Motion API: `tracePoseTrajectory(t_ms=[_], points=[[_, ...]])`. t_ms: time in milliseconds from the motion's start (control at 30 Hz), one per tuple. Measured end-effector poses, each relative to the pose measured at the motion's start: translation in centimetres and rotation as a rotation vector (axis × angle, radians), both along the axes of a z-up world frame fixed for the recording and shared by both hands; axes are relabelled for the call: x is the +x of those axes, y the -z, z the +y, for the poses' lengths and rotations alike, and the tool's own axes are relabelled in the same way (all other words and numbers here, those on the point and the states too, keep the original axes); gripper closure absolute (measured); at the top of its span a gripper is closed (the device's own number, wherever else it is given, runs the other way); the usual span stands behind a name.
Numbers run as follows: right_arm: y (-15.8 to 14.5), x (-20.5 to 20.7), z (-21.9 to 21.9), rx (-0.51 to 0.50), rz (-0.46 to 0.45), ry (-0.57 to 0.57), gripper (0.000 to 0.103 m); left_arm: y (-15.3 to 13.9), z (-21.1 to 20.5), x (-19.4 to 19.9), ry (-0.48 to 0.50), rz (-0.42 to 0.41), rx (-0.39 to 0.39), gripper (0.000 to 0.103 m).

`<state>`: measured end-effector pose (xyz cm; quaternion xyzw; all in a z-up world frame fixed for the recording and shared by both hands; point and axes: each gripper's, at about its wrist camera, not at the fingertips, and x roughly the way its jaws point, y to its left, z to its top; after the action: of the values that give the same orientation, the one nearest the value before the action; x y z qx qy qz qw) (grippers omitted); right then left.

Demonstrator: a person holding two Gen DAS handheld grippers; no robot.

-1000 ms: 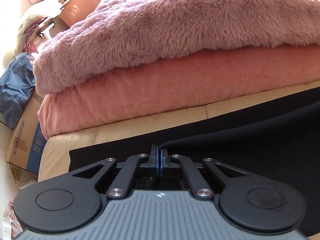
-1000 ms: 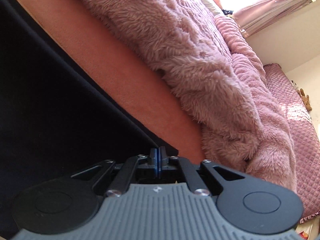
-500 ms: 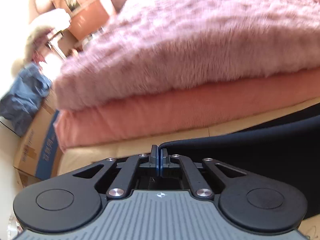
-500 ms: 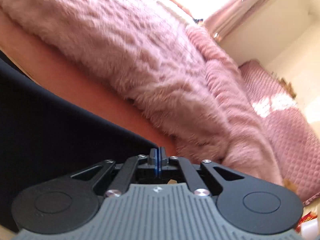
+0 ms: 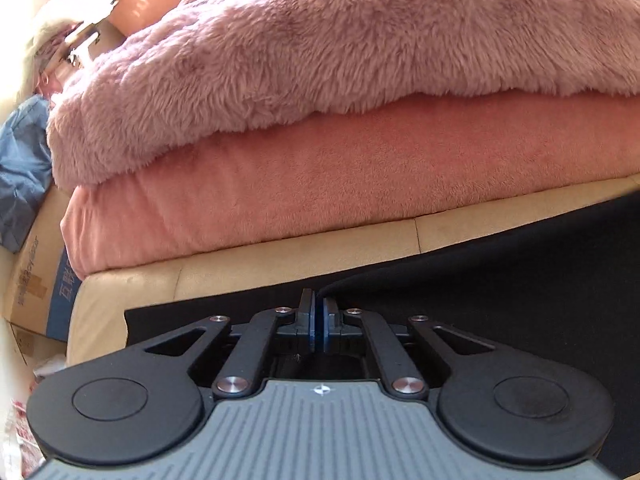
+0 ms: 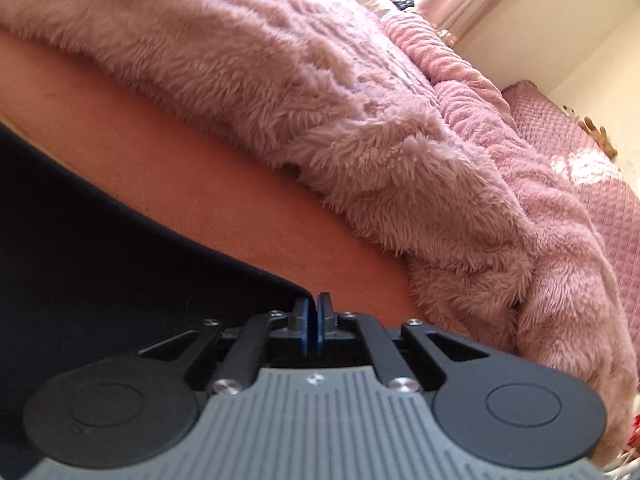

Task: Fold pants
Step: 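Lift the hems with both grippers and fold the legs over toward the waistband, then open both grippers to release the folded hems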

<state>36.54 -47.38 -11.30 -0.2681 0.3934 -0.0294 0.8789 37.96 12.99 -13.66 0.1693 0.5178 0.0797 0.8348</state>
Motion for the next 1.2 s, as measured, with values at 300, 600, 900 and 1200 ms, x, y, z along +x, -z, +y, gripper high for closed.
tracePoseTrajectory(t_ms=[300, 600, 900, 1200], points=[[-4.0, -5.2, -3.5, 0.118, -0.113, 0.075, 0.060, -1.2, 0.5, -1.2, 0.030, -0.083, -0.037, 0.072], [-3.2, -4.4, -8.8, 0.357, -0.107, 0.242, 0.075, -3.7, -0.6, -2.5, 0.035, -0.220, -0.102, 0.055], [-0.2, -1.0, -6.1, 0.494, -0.060, 0.203, 0.098, -4.3, -0.5, -3.3, -0.011, -0.241, -0.148, 0.055], [-0.4, -0.6, -4.9, 0.435, -0.074, 0.257, 0.103, -7.0, 2.3, -8.4, -0.046, -0.314, -0.279, 0.053]])
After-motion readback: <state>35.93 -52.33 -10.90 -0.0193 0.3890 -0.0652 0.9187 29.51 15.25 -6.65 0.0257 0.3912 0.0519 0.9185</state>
